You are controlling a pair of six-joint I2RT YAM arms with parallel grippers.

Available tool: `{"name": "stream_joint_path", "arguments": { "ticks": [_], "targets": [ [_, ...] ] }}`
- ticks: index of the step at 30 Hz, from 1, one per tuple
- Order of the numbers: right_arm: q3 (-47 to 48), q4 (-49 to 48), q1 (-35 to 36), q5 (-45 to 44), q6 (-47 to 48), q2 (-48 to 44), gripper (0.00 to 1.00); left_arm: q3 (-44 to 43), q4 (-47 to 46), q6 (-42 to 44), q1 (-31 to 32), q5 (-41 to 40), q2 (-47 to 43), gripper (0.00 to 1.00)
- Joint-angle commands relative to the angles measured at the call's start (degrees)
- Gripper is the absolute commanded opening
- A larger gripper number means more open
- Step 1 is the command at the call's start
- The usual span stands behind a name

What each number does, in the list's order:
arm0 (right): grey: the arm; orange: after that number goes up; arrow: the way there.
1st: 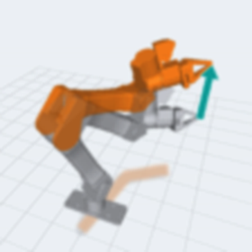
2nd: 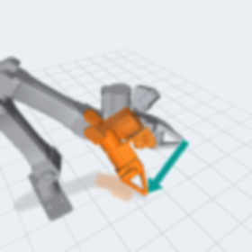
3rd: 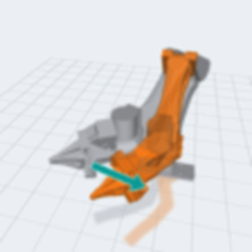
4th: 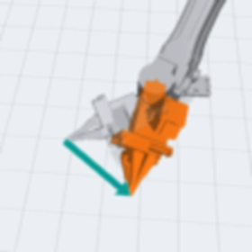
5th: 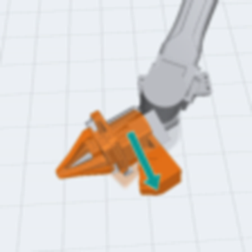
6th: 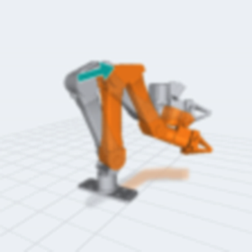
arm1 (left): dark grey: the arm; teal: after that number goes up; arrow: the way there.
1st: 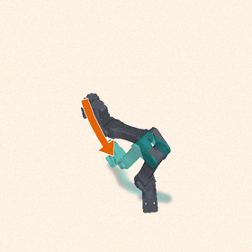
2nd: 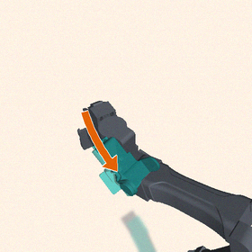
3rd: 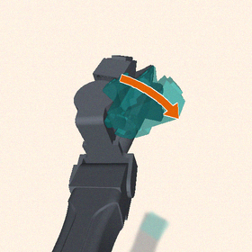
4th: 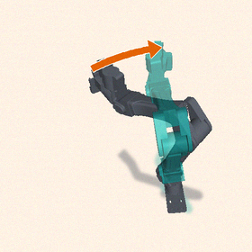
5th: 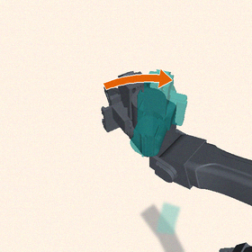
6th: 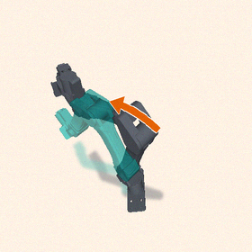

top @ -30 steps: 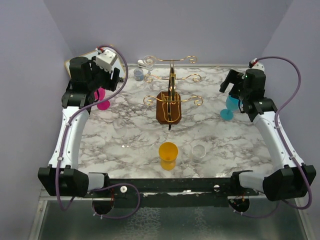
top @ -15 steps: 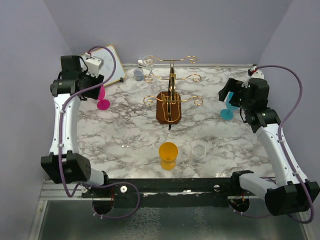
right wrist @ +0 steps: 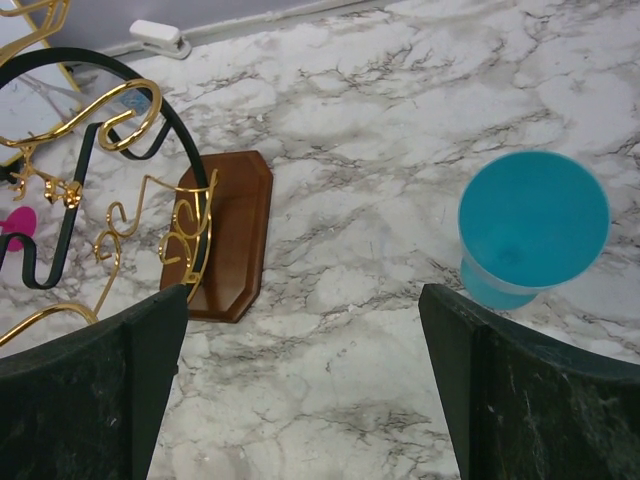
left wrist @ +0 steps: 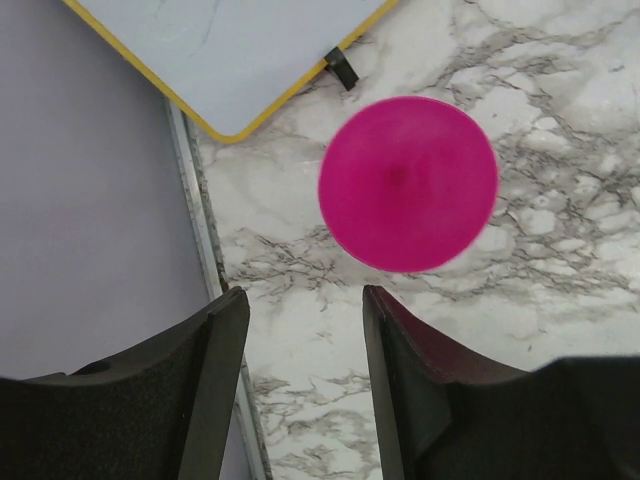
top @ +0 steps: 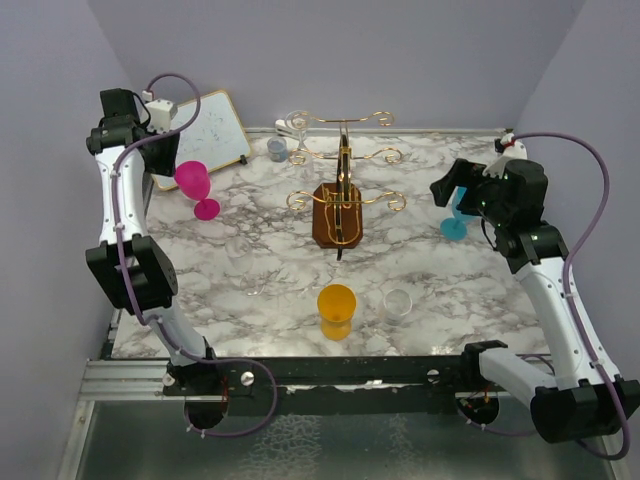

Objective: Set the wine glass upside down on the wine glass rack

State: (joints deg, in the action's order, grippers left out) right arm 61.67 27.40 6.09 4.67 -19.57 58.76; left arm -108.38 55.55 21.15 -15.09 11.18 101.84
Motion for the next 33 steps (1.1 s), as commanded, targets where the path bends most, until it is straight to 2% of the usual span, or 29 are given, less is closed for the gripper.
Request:
{"name": "stream_joint_path", "arguments": {
  "ticks": [1,19,21,23,24,26,29,33],
  "targets": [
    [1.6,-1.0,-0.1,2.7,1.4,-1.9,1.00,-3.0,-1.7,-1.5,-1.2,-1.7,5.5,0.51],
    [-0.8,-2.3,-0.1,3.3,2.7,-2.7,1.00,-3.9,-5.3,-5.1,-1.1,2.1,13.2,0.46],
    [-0.6,-2.2,-0.2,3.2,2.8,-2.8,1.00,-3.8,-5.3,-5.3,-1.0,2.7,13.8,0.41],
    [-0.2,-1.8,-0.2,2.8,2.9,-3.0,1.00,-2.9,-5.9,-5.6,-0.9,3.0,14.1,0.31],
    [0.1,-1.7,-0.1,2.6,2.9,-3.2,1.00,-2.4,-6.1,-5.6,-0.9,3.0,14.0,0.24],
    [0.8,-1.2,-0.1,2.0,2.9,-3.7,1.00,-1.5,-6.3,-5.5,-1.0,3.3,13.9,0.02],
    [3.2,-0.5,-0.1,1.4,2.9,-4.5,1.00,-1.8,-5.4,-5.0,-1.0,5.0,12.1,0.00],
    [7.8,-0.6,-0.2,-4.6,4.2,-5.6,1.00,-0.8,-9.4,-4.8,0.0,3.8,3.3,0.00]
  ]
}}
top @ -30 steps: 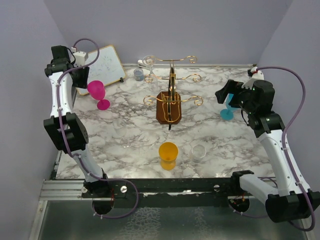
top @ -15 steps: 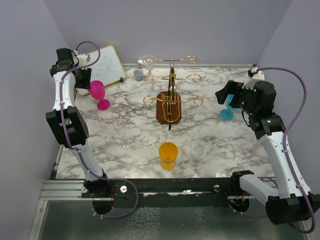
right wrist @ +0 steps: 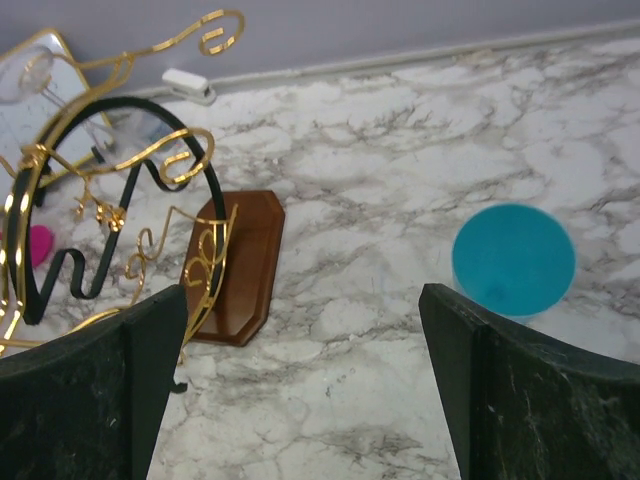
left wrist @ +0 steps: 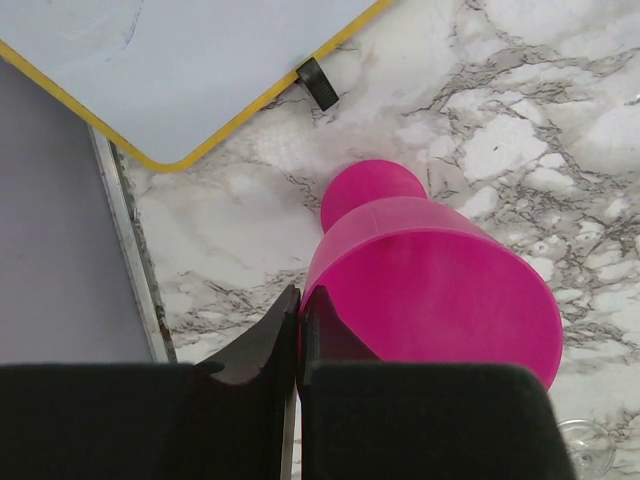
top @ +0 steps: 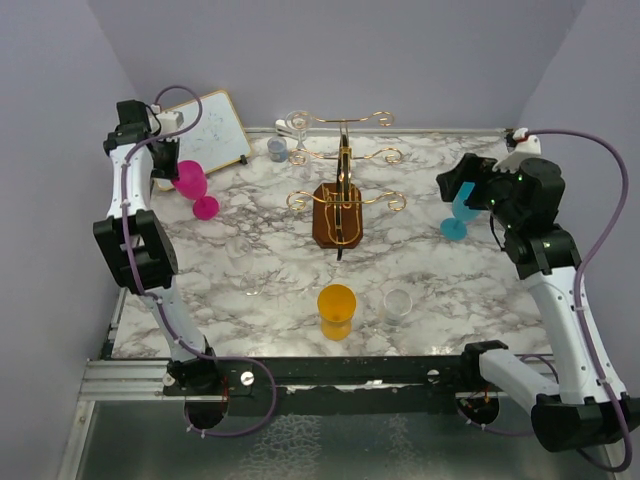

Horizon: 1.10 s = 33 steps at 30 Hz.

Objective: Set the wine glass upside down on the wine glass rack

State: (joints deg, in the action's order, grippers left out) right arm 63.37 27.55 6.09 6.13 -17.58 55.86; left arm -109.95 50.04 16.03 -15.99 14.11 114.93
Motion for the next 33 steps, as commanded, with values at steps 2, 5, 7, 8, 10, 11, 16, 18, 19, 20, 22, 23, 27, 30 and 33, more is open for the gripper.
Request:
{"name": "stream_joint_path", "arguments": {
  "ticks": [2,5,7,8,10,11,16,18,19,20,22,23,27,30,33],
  "targets": [
    [8.3,-1.7,-0.2,-12.5,3.1,-2.8,1.00,3.2,-8.6,1.2,2.5,-1.2,-16.0,0.00],
    [12.8,-2.2,-0.2,-17.4,3.8,-0.3,1.00,8.5,-18.2,2.0,4.8,-0.7,-27.2,0.00],
    [15.0,-2.5,-0.1,-14.6,2.8,1.3,1.00,11.7,-23.7,2.7,6.9,-1.0,-32.2,0.00],
    [15.7,-3.2,-0.1,-12.1,2.0,1.7,1.00,13.1,-26.1,3.4,7.9,-0.8,-34.4,0.00],
    [15.8,-5.0,-0.2,-7.0,0.0,2.1,1.00,16.5,-30.4,5.1,9.2,0.4,-38.2,0.00],
    [15.7,-5.9,-0.1,-4.5,-1.1,2.2,1.00,17.7,-32.0,5.7,9.6,1.4,-39.7,0.00],
    [14.9,-9.8,-0.1,6.9,-4.9,2.8,1.00,29.1,-45.9,10.4,9.8,10.3,-48.9,0.00],
    [14.1,-11.9,-0.1,11.4,-6.6,3.0,0.99,38.1,-56.7,14.5,9.8,15.0,-53.4,0.00],
    [13.5,-13.0,-0.2,14.1,-7.8,3.3,1.00,40.9,-61.5,15.2,9.7,17.2,-54.8,0.00],
    [12.9,-14.7,-0.1,17.8,-9.2,3.4,1.00,42.8,-65.8,15.5,9.9,18.7,-55.6,0.00],
    [10.6,-19.9,-0.2,25.2,-13.7,3.8,1.00,45.4,-73.5,13.9,10.3,20.9,-55.8,0.00],
    [9.4,-23.9,-0.1,29.2,-16.8,4.0,1.00,47.7,-79.8,13.0,10.4,22.0,-56.0,0.00],
    [4.6,-42.2,0.0,39.6,-31.7,5.4,0.91,57.3,-108.5,13.0,13.0,26.3,-55.2,0.00],
    [6.2,-43.4,3.0,36.0,-30.8,6.5,0.89,58.7,-116.6,16.5,15.9,26.0,-53.9,0.00],
    [9.6,-39.9,7.3,30.4,-27.4,9.1,0.88,61.3,-126.9,18.4,16.7,25.5,-53.2,0.00]
  ]
}}
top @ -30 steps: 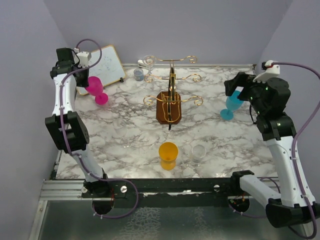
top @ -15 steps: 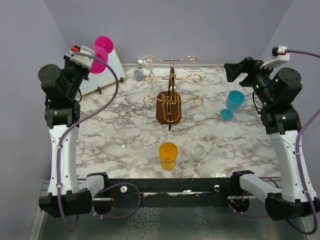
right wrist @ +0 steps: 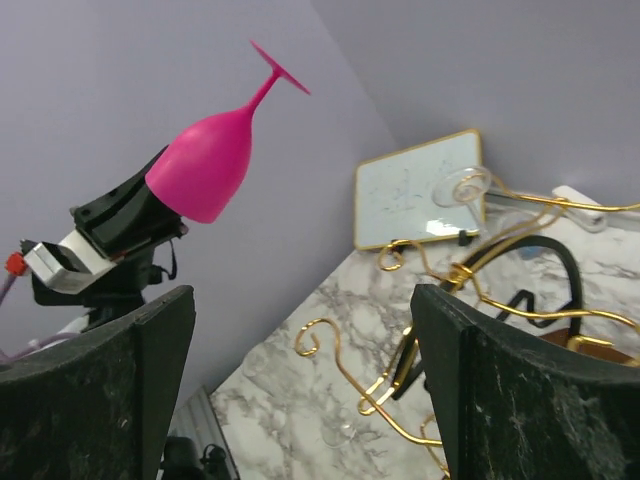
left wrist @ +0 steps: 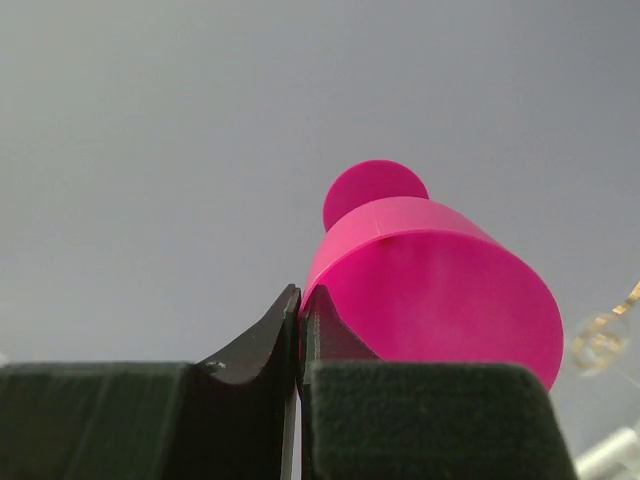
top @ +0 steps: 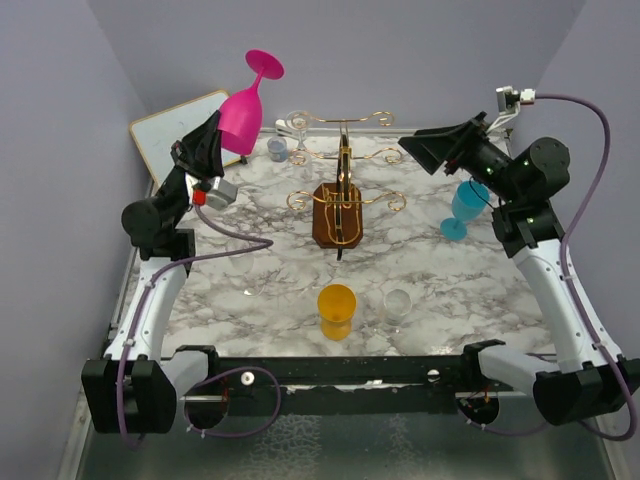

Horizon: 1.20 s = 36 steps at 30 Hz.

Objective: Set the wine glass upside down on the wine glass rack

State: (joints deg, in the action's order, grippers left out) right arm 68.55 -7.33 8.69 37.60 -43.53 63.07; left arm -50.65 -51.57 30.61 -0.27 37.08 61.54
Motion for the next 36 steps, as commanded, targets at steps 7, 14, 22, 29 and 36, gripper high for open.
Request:
{"name": "stream_joint_path", "arguments": {
  "ticks": [7,14,22,29,36],
  "targets": [
    [2.2,-25.4,19.0,-11.6,-6.1,9.9,0.88,9.1,-42.8,16.6,3.7,2.5,2.8,0.00],
    [3.5,-47.8,25.8,-17.6,-10.0,19.7,0.93,14.0,-49.8,25.2,7.2,3.2,4.7,0.00],
    [9.4,-47.6,29.1,-22.2,-8.5,26.9,0.99,14.1,-49.9,31.1,9.1,2.5,4.1,0.00],
    [14.9,-47.9,31.1,-21.9,-10.7,32.7,0.99,14.0,-49.9,33.6,10.3,3.9,3.9,0.00],
    [18.5,-47.6,31.9,-22.4,-11.3,37.1,0.94,13.9,-49.9,34.4,11.0,4.0,3.3,0.00]
  ]
}}
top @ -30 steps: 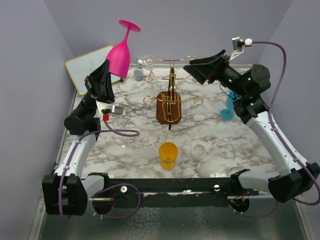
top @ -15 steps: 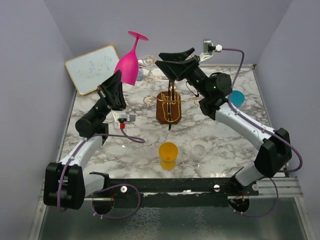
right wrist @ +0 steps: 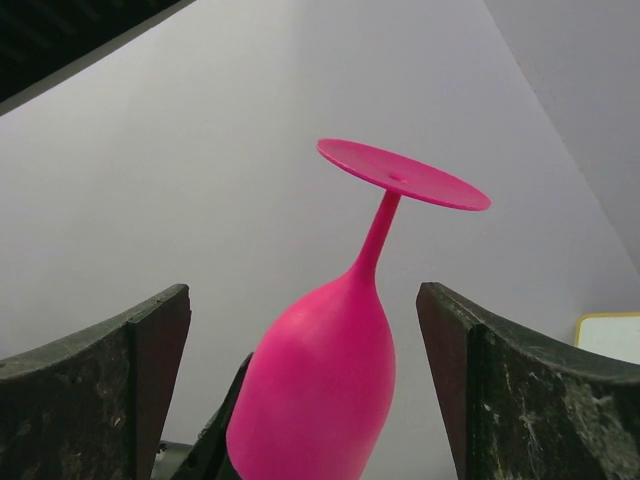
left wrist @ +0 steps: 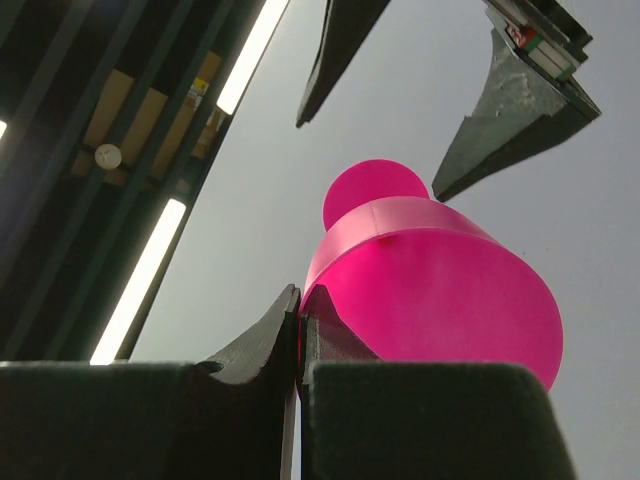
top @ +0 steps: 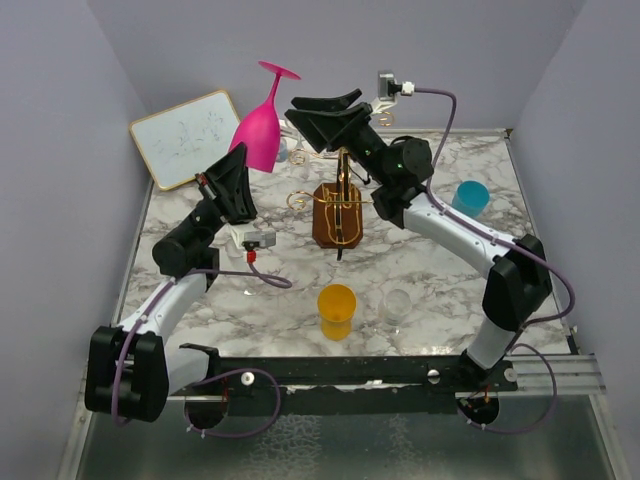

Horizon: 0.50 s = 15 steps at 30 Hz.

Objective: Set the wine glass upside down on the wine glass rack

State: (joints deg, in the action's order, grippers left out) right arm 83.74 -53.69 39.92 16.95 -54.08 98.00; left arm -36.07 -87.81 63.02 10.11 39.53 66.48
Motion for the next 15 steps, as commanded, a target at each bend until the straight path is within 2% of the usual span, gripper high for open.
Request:
{"name": "stream_joint_path", "arguments": {
  "ticks": [1,8,14,15],
  "targets": [
    [4.0,-0.9,0.8,-1.7,-0.7,2.7,0.93,-0.9,-13.7,2.0,0.7,1.5,-1.7,0.00],
    [9.3,-0.8,1.8,0.1,-1.9,6.5,0.84,-0.9,-13.6,2.5,1.0,2.1,-1.6,0.00],
    [10.7,-1.5,2.6,0.7,-3.0,8.8,0.63,-0.7,-13.5,2.9,1.2,2.3,-1.4,0.00],
    [10.8,-1.5,2.7,0.8,-3.1,9.1,0.62,-0.8,-13.5,3.1,1.2,2.2,-1.4,0.00]
  ]
}}
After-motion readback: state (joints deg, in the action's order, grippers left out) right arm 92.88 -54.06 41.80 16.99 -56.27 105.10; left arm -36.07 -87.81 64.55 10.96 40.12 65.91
